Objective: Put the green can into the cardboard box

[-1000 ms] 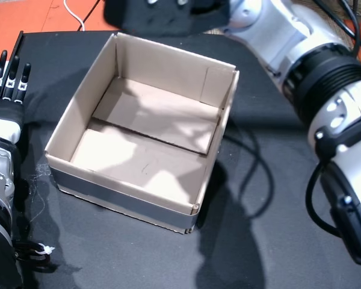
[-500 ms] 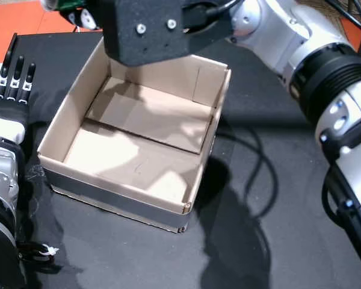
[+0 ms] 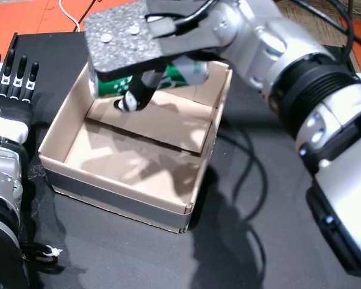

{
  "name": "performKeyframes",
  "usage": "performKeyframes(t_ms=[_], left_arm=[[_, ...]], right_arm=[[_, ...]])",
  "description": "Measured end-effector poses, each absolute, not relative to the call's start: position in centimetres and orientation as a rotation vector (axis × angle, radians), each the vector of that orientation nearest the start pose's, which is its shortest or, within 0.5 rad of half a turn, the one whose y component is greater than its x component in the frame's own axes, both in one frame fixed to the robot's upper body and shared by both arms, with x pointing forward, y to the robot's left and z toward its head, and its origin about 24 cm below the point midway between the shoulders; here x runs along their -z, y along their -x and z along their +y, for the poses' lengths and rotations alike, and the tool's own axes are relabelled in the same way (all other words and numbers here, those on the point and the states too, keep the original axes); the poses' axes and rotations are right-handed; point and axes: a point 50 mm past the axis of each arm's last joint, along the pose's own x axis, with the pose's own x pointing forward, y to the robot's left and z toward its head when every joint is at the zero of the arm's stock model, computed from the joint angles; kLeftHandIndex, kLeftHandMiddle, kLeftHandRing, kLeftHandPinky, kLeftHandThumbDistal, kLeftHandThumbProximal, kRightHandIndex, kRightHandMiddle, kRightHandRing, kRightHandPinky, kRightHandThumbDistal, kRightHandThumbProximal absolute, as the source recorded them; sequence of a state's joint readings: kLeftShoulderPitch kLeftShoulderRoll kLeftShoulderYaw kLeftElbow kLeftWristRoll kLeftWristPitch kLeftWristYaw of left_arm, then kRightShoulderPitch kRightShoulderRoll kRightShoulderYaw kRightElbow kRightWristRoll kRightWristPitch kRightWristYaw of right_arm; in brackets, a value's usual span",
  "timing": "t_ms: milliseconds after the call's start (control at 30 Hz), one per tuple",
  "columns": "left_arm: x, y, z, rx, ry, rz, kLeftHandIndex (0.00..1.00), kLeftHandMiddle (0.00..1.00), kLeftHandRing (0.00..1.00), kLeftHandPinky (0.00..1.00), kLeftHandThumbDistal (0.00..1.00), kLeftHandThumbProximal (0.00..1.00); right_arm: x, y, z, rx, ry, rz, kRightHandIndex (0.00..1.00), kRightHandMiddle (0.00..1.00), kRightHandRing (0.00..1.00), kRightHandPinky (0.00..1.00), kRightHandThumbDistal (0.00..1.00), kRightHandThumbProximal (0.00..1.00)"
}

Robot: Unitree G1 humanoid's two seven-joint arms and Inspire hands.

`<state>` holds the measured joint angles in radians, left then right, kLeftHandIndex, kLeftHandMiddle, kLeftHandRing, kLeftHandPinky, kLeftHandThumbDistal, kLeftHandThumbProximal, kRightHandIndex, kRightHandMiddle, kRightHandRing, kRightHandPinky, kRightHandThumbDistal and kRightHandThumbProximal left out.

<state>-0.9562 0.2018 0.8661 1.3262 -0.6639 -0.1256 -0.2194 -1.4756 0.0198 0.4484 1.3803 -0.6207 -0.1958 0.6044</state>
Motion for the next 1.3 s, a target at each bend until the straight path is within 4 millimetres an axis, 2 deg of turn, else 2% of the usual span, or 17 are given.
performKeyframes(t_ms=[100,167,233,333,400,433,467,533,567,667,700,867,967,1033,1133,1233,1300], left_arm=[[-6.0,-38.0,22.4,-0.341,1.163,-0.012,0.47,0.47,0.56,0.84,0.0,0.89],[-5.9,-38.0,22.3,-0.349,1.161,-0.004,0.5,0.49,0.56,0.84,0.0,0.89],[-5.9,-38.0,22.3,-0.352,1.158,-0.005,0.52,0.5,0.58,0.86,0.0,0.89],[-6.0,-38.1,22.1,-0.342,1.161,-0.012,0.54,0.51,0.61,0.87,0.0,0.91],[-6.0,-38.1,22.0,-0.334,1.163,-0.016,0.53,0.5,0.61,0.87,0.0,0.92],[-6.0,-38.1,21.9,-0.333,1.165,-0.015,0.52,0.49,0.6,0.87,0.0,0.93],[-5.9,-38.1,21.8,-0.332,1.166,-0.014,0.53,0.49,0.61,0.88,0.0,0.94],[-5.9,-38.1,21.7,-0.33,1.167,-0.011,0.52,0.48,0.6,0.88,0.0,0.93],[-5.9,-38.1,21.7,-0.33,1.168,-0.01,0.52,0.48,0.59,0.87,0.0,0.93],[-5.9,-38.1,21.7,-0.33,1.167,-0.011,0.51,0.49,0.59,0.86,0.0,0.94],[-5.9,-38.1,21.7,-0.329,1.166,-0.011,0.51,0.49,0.58,0.86,0.0,0.95],[-5.9,-38.1,21.6,-0.331,1.161,-0.015,0.5,0.48,0.57,0.85,0.0,0.94],[-5.9,-38.1,21.7,-0.341,1.159,-0.012,0.49,0.48,0.57,0.85,0.0,0.93],[-5.9,-38.1,21.6,-0.346,1.158,-0.01,0.49,0.47,0.57,0.84,0.0,0.92],[-5.9,-38.1,21.6,-0.346,1.159,-0.011,0.54,0.5,0.59,0.86,0.0,0.94],[-5.9,-38.1,21.6,-0.335,1.158,-0.018,0.55,0.53,0.61,0.88,0.0,0.96],[-5.8,-38.0,21.6,-0.332,1.157,-0.021,0.53,0.51,0.59,0.86,0.0,0.96]], right_arm=[[-18.7,-39.1,1.8,-1.01,1.374,-0.01,0.26,0.29,0.36,0.39,0.03,0.05],[-18.0,-38.9,1.9,-1.029,1.379,-0.007,0.27,0.3,0.37,0.39,0.01,0.06],[-17.6,-38.8,1.9,-1.036,1.375,0.001,0.32,0.34,0.4,0.41,0.01,0.07],[-17.0,-38.8,1.7,-1.034,1.365,0.013,0.31,0.33,0.41,0.47,0.0,0.08],[-16.7,-38.8,1.6,-1.029,1.357,0.017,0.31,0.33,0.4,0.49,0.0,0.11],[-16.7,-38.8,1.6,-1.025,1.355,0.016,0.33,0.34,0.41,0.51,0.0,0.16],[-16.7,-38.8,1.6,-1.024,1.353,0.014,0.39,0.38,0.45,0.57,0.05,0.25],[-16.7,-38.8,1.6,-1.023,1.352,0.017,0.43,0.44,0.52,0.68,0.22,0.35],[-16.6,-38.8,1.6,-1.023,1.352,0.022,0.44,0.46,0.56,0.71,0.32,0.39],[-16.5,-38.8,1.4,-1.048,1.358,0.058,0.48,0.55,0.68,0.78,0.7,0.44],[-16.4,-38.8,1.3,-1.054,1.362,0.067,0.49,0.57,0.7,0.79,0.77,0.44],[-16.6,-39.0,0.8,-1.056,1.403,0.105,0.61,0.68,0.77,0.82,0.92,0.37],[-16.9,-39.1,0.4,-1.055,1.408,0.12,0.63,0.7,0.79,0.83,0.99,0.39],[-17.0,-39.2,0.3,-1.057,1.41,0.128,0.63,0.71,0.79,0.83,1.0,0.41],[-17.3,-39.2,0.3,-1.061,1.409,0.137,0.62,0.7,0.77,0.83,1.0,0.39],[-17.6,-39.3,0.3,-1.056,1.401,0.138,0.63,0.71,0.8,0.85,0.99,0.41],[-17.7,-39.3,0.2,-1.055,1.4,0.137,0.64,0.72,0.82,0.84,0.99,0.42]])
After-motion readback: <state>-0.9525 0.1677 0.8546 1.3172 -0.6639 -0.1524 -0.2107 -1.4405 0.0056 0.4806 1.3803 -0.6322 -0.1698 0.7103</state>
